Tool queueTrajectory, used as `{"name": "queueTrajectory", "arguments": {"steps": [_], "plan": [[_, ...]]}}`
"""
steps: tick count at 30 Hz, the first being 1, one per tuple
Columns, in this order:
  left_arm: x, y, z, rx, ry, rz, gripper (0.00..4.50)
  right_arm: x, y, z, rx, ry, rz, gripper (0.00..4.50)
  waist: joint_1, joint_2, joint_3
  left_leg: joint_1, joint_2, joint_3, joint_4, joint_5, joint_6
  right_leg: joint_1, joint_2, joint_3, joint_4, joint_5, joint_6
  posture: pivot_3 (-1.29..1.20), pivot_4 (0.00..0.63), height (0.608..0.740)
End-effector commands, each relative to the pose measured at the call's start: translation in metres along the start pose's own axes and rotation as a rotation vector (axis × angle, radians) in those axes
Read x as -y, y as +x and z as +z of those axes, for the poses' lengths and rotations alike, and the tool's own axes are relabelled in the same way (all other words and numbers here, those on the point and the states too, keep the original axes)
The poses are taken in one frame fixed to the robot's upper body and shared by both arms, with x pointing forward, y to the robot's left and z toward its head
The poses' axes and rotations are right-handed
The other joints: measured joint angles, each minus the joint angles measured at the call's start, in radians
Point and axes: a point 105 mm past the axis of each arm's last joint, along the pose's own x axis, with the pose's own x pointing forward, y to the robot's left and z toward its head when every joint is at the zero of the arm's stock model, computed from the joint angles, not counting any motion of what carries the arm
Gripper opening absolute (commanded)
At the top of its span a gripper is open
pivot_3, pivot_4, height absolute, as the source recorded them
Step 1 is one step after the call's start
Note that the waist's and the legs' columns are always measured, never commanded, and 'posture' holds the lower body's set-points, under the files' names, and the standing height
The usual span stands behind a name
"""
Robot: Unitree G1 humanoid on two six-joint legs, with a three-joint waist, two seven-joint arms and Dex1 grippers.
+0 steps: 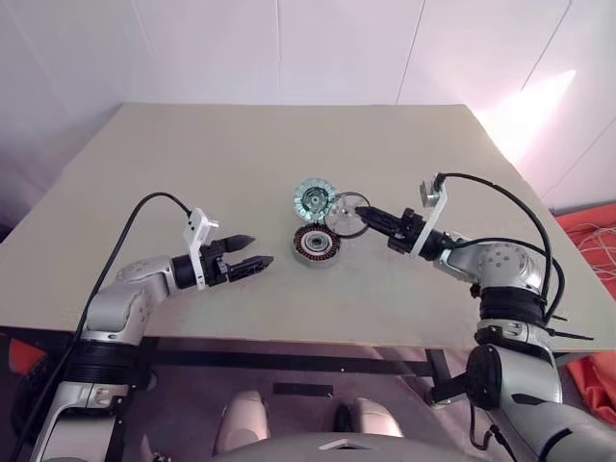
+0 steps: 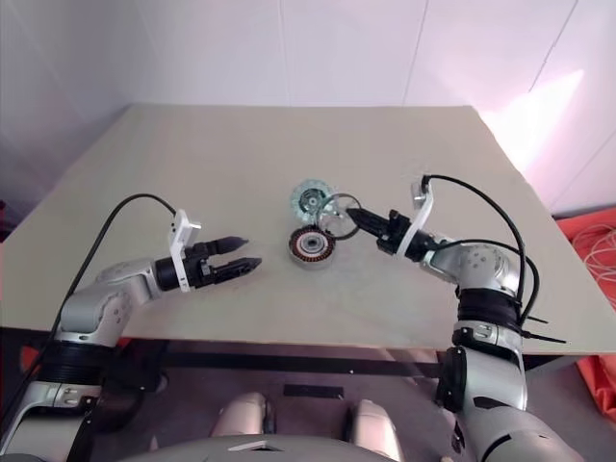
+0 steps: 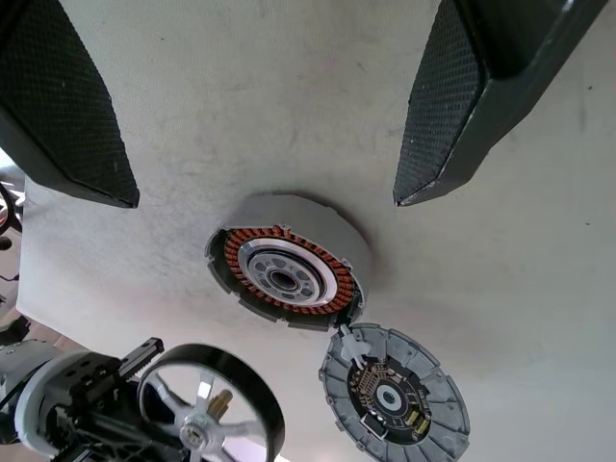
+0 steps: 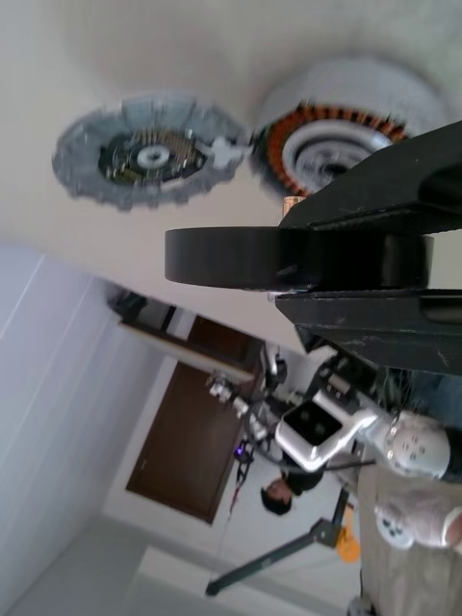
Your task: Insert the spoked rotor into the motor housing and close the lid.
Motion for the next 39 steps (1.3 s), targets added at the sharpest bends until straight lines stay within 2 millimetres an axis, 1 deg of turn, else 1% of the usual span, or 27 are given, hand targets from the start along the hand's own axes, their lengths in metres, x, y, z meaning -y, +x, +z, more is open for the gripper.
{"name": "queueTrajectory", "arguments": {"steps": [1, 4, 6, 9, 13, 17, 21, 24, 30, 39], "plan": [[0.002, -0.002, 0.011, 0.027, 0.039, -0.007, 4.5, -0.021, 0.012, 0.0, -0.012, -0.001, 0.064, 0.39, -0.001, 0.0, 0.0, 0.0, 0.0, 0.0, 0.0, 0.0, 0.0, 0.0, 0.0, 0.0, 0.0, 0.0, 0.0, 0.0, 0.0, 0.74], [0.001, -0.002, 0.012, 0.028, 0.039, -0.005, 4.5, -0.017, 0.021, -0.011, -0.042, 0.04, 0.044, 0.39, -0.003, 0.0, 0.0, 0.001, 0.0, 0.0, -0.001, 0.001, -0.002, 0.0, 0.0, 0.0, 0.0, 0.0, 0.0, 0.0, 0.0, 0.74], [0.001, -0.001, 0.012, 0.029, 0.039, -0.005, 4.5, -0.002, 0.029, -0.018, -0.04, 0.086, -0.027, 0.39, -0.004, 0.0, 0.0, 0.001, 0.0, 0.0, -0.002, 0.001, -0.002, 0.0, 0.0, 0.0, 0.0, -0.001, 0.001, 0.0, 0.0, 0.74], [0.002, -0.002, 0.011, 0.027, 0.041, -0.004, 4.5, 0.007, 0.036, -0.027, -0.047, 0.122, -0.07, 0.39, -0.008, 0.0, 0.0, 0.001, 0.0, 0.0, -0.002, 0.001, -0.003, 0.0, 0.0, 0.0, 0.0, -0.001, 0.002, 0.0, 0.0, 0.74], [0.001, -0.003, 0.012, 0.026, 0.044, 0.0, 4.5, 0.009, 0.041, -0.027, -0.042, 0.129, -0.077, 0.39, -0.008, 0.0, 0.0, 0.001, 0.0, 0.0, -0.003, 0.001, -0.003, -0.001, 0.0, 0.0, 0.0, 0.0, 0.001, 0.0, 0.0, 0.74], [0.001, -0.004, 0.012, 0.026, 0.046, 0.003, 4.5, 0.014, 0.041, -0.023, -0.025, 0.127, -0.102, 0.39, -0.011, 0.0, 0.0, 0.001, -0.001, 0.0, -0.006, 0.002, -0.004, -0.001, 0.0, 0.0, -0.001, 0.0, 0.001, 0.0, 0.0, 0.74], [0.0, -0.004, 0.012, 0.027, 0.048, 0.005, 4.5, 0.014, 0.04, -0.021, -0.022, 0.127, -0.102, 0.39, -0.011, 0.0, 0.0, 0.003, -0.001, 0.0, -0.01, 0.004, -0.006, -0.001, 0.0, 0.0, -0.002, 0.0, 0.0, 0.0, 0.0, 0.74], [0.0, -0.003, 0.012, 0.028, 0.048, 0.006, 4.5, 0.014, 0.04, -0.024, -0.026, 0.131, -0.102, 0.39, -0.01, 0.0, 0.0, 0.003, -0.001, 0.0, -0.013, 0.004, -0.007, -0.002, 0.0, 0.0, -0.002, 0.0, 0.0, 0.0, 0.0, 0.74], [0.0, -0.004, 0.012, 0.03, 0.047, 0.006, 4.5, 0.01, 0.04, -0.028, -0.037, 0.137, -0.089, 0.39, -0.009, 0.0, 0.0, 0.003, -0.001, 0.0, -0.014, 0.004, -0.008, -0.002, 0.0, 0.0, -0.002, -0.001, 0.0, 0.0, 0.0, 0.74], [0.0, -0.003, 0.012, 0.03, 0.048, 0.005, 4.5, 0.01, 0.039, -0.033, -0.051, 0.141, -0.087, 0.39, -0.009, 0.0, 0.0, 0.003, -0.001, 0.0, -0.014, 0.005, -0.008, -0.002, 0.0, 0.0, -0.002, -0.001, 0.0, 0.0, 0.0, 0.74]]}}
